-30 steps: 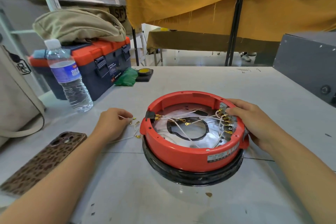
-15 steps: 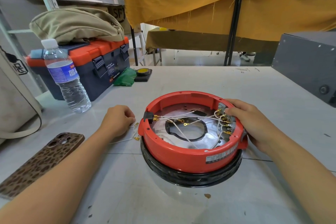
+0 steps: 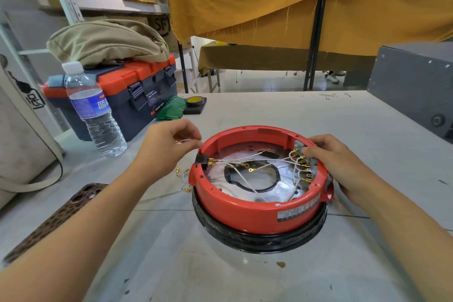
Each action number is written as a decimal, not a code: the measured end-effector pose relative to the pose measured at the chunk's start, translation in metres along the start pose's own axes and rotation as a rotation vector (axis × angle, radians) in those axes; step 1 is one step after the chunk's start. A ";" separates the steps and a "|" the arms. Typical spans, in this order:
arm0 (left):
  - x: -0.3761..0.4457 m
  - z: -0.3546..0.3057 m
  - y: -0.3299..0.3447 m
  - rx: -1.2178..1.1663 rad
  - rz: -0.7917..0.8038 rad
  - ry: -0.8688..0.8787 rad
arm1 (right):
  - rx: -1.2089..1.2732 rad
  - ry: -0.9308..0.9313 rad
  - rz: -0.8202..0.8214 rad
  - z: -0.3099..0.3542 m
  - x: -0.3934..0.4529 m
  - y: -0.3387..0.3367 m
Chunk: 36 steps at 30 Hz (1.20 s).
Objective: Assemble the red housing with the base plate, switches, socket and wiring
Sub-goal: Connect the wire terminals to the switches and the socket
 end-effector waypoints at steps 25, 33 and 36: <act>0.006 -0.112 0.088 0.062 0.476 0.219 | 0.044 -0.041 0.079 0.009 -0.007 0.004; 0.009 -0.105 0.107 0.120 0.549 0.250 | 0.046 -0.042 0.080 0.008 -0.005 0.002; 0.009 -0.101 0.110 0.104 0.545 0.262 | 0.043 -0.039 0.075 0.007 -0.004 0.003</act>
Point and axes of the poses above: each hand's wrist, its own x-axis towards the middle knuckle, its own y-axis out of the palm, z = x × y, the point moved 3 cm from there along x, towards the middle knuckle, and after that the axes turned 1 degree about -z, right-handed, at the moved point
